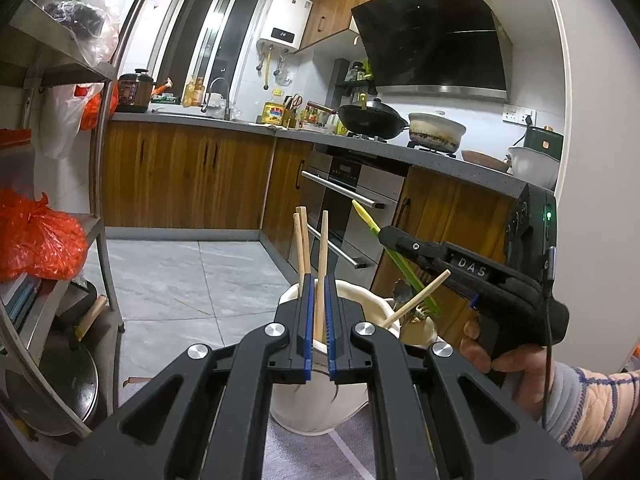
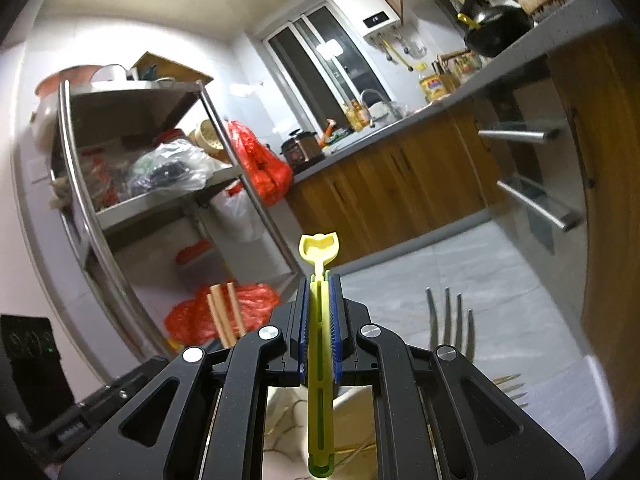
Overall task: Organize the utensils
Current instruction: 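Lower chopstick into tall pot with left gripper while right gripper lowers spoon into short pot, then open both grippers to release chopstick and spoon, then pull back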
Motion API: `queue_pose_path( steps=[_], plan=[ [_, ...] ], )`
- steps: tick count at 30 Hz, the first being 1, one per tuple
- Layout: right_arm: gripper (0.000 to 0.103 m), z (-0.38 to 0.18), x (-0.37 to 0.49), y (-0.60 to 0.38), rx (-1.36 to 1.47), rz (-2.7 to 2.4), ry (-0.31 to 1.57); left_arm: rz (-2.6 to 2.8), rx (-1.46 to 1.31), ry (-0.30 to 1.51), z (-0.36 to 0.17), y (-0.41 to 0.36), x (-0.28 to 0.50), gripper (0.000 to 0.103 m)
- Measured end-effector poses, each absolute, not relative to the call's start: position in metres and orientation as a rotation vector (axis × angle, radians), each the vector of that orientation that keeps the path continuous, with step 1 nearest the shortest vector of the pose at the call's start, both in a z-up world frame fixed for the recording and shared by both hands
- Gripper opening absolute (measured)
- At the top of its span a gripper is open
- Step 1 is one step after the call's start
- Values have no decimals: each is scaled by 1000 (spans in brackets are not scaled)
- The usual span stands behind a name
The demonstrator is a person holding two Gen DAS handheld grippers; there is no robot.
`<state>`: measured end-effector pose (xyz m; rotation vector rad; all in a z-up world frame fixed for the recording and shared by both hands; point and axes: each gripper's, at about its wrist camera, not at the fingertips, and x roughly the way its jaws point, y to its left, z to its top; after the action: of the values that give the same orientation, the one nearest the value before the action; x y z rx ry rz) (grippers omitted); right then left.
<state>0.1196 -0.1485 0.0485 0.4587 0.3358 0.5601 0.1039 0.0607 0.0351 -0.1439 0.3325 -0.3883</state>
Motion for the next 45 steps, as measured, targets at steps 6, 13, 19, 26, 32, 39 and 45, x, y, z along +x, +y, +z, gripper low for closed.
queue_pose_path(
  steps=[6,13,19,26,32,39,45],
  plan=[
    [10,55,112,-132,342,504,295,-398,-147,329,32,61,104,5],
    [10,43,101,-107,91,368,213,-418,-155,330,31,62,105,5],
    [10,38,86,-94,-40,320,132,-431,-147,333,31,59,105,5],
    [10,30,88,-105,6,329,160,-435,-140,335,31,58,104,5],
    [10,28,88,-114,55,344,185,-434,-133,344,29,55,105,5],
    [10,29,80,-113,54,366,187,-438,-138,352,28,54,107,5],
    [10,43,62,-119,47,398,138,-512,-200,384,51,57,123,5]
  ],
)
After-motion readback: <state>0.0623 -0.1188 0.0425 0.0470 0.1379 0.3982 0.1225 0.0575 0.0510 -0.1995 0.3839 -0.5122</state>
